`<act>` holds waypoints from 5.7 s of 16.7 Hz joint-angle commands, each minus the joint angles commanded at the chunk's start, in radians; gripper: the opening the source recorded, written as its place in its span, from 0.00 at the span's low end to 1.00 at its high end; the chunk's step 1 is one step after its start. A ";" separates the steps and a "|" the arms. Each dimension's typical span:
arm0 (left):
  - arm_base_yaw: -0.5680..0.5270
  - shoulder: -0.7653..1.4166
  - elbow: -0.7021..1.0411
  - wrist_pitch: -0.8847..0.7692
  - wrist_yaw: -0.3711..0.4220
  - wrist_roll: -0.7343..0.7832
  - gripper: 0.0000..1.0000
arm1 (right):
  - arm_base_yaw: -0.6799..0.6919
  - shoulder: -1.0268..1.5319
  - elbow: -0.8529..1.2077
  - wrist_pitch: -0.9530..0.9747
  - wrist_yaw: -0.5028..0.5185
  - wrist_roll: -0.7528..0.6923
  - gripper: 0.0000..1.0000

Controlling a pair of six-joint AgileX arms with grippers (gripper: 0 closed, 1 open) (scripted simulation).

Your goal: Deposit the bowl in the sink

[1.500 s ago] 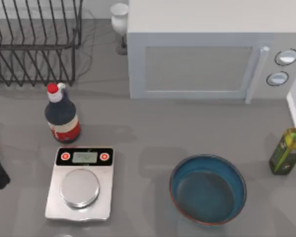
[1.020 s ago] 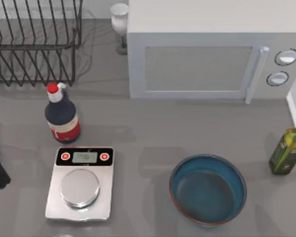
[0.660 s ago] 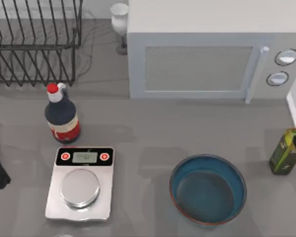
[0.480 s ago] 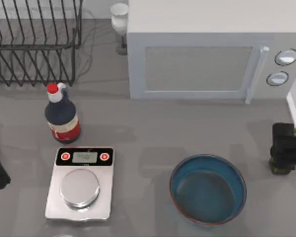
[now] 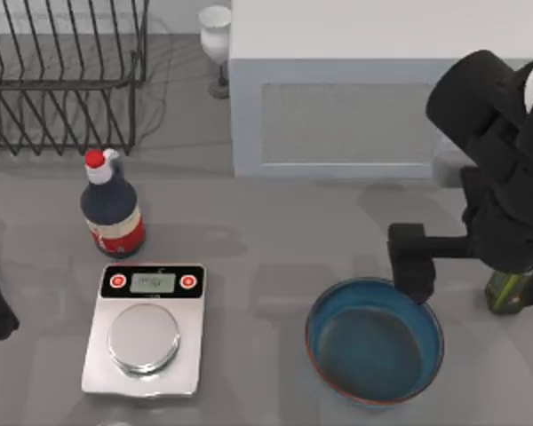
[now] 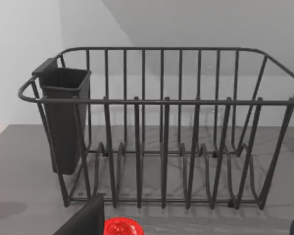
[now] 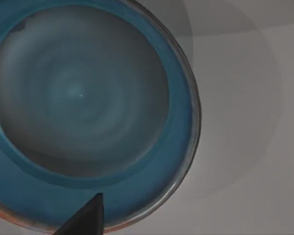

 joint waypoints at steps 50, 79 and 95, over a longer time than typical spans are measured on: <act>0.000 0.000 0.000 0.000 0.000 0.000 1.00 | 0.032 0.159 -0.120 0.250 -0.002 0.030 0.00; 0.000 0.000 0.000 0.000 0.000 0.000 1.00 | -0.550 -0.089 0.047 0.771 -0.360 -0.255 0.00; 0.000 0.000 0.000 0.000 0.000 0.000 1.00 | -1.098 -0.095 -0.615 2.060 -0.501 -0.566 0.00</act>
